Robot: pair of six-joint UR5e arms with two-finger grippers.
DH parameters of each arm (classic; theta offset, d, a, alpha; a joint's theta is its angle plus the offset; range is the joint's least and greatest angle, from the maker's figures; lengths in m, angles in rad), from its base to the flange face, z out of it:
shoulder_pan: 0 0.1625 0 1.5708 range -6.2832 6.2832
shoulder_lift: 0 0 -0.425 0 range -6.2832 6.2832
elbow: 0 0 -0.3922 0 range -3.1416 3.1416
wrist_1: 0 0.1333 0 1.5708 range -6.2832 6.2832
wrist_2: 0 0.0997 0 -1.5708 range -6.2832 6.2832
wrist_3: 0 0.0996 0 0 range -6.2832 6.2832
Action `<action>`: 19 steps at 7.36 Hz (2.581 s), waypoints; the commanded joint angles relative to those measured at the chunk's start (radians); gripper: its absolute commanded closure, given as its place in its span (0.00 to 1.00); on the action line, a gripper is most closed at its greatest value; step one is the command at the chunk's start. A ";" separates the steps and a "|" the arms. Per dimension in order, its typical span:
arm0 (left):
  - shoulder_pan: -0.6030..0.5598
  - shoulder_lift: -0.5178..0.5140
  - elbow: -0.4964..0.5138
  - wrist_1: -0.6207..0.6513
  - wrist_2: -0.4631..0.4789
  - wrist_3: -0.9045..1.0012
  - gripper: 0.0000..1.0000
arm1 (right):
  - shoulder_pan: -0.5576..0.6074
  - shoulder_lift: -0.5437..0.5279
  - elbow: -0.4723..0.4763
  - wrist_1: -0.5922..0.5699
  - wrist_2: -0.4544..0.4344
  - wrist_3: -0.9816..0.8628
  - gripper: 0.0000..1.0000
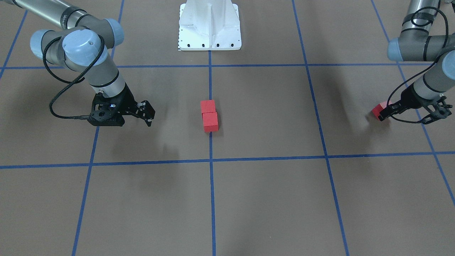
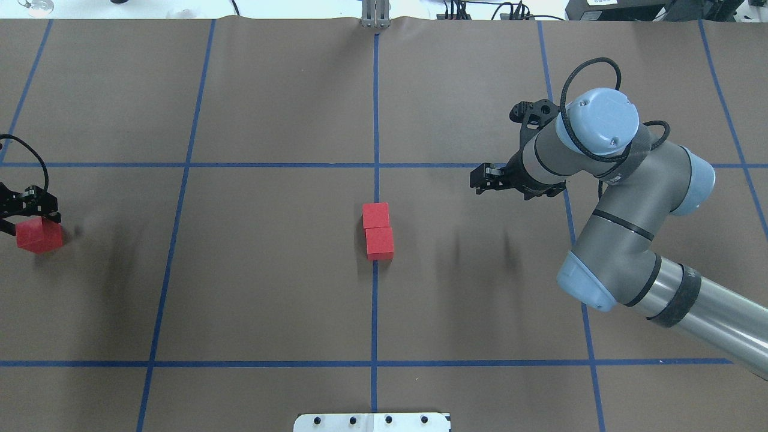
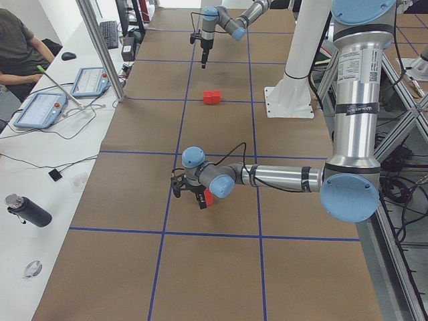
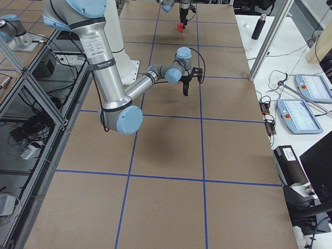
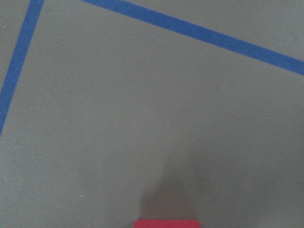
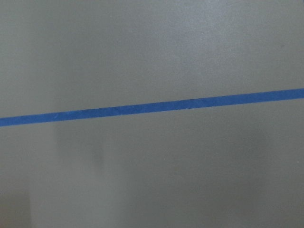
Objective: Form red blocks into L shape at center
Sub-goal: 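Grasp the far red cube with the left gripper and lift it, then carry the red cube with the left gripper toward the two center cubes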
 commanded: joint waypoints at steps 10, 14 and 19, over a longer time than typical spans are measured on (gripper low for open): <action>0.037 -0.263 -0.271 0.462 -0.093 -0.275 1.00 | -0.007 -0.003 -0.006 0.000 0.003 -0.007 0.00; 0.311 -0.490 -0.259 0.455 0.130 -1.054 1.00 | 0.002 -0.007 -0.009 0.000 0.007 -0.018 0.00; 0.414 -0.723 -0.013 0.455 0.182 -1.605 1.00 | 0.010 -0.027 -0.007 0.002 0.009 -0.021 0.00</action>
